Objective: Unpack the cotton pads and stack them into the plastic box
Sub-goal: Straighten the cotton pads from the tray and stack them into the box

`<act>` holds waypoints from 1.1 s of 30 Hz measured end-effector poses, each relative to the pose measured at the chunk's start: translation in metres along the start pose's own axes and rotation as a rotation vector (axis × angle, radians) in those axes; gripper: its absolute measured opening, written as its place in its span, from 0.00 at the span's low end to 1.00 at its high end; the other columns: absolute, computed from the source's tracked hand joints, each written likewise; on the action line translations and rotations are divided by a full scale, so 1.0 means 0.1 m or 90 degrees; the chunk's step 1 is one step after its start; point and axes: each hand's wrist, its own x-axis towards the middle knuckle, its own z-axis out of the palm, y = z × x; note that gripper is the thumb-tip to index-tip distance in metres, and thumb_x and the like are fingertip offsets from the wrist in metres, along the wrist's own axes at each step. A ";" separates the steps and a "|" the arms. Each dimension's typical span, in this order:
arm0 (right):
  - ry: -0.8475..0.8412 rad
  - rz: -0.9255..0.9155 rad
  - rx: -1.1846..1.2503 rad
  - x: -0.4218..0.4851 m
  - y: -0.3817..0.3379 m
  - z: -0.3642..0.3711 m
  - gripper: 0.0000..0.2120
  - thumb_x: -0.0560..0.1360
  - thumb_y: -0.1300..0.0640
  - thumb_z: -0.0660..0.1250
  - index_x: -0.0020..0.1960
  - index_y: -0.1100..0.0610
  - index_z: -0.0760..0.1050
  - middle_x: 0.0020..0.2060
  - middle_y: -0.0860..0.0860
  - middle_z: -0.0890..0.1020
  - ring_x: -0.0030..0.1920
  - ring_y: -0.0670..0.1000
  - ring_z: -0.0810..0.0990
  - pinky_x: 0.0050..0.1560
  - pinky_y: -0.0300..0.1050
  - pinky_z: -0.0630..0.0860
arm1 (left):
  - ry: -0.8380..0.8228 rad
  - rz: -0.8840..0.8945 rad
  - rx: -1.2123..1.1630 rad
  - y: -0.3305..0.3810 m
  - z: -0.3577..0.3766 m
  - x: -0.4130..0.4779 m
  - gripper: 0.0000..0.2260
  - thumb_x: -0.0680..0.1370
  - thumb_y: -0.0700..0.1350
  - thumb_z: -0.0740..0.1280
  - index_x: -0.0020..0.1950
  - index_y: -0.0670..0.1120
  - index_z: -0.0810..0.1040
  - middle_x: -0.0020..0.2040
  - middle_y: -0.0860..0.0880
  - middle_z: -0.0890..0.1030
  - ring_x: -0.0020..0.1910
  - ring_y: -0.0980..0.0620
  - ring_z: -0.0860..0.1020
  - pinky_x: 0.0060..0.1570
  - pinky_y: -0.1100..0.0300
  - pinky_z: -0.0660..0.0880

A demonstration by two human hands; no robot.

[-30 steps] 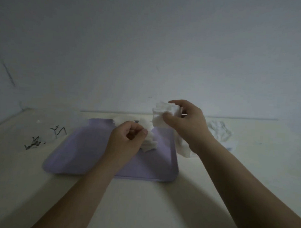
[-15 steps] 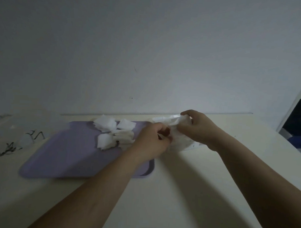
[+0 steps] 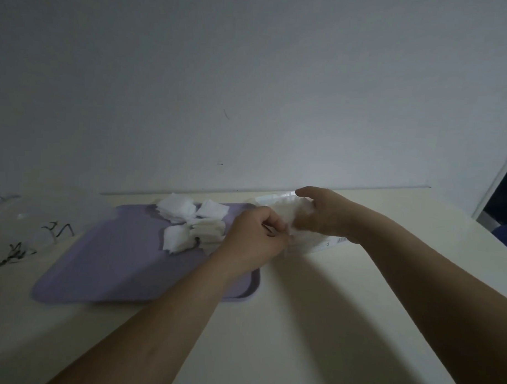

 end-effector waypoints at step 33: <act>0.128 -0.006 -0.377 -0.11 -0.53 0.09 0.16 0.79 0.42 0.70 0.55 0.55 0.82 0.49 0.53 0.85 0.46 0.56 0.84 0.47 0.48 0.79 | 0.062 0.061 0.077 -0.23 -0.36 -0.09 0.08 0.76 0.47 0.68 0.52 0.52 0.86 0.46 0.54 0.87 0.45 0.53 0.84 0.52 0.53 0.82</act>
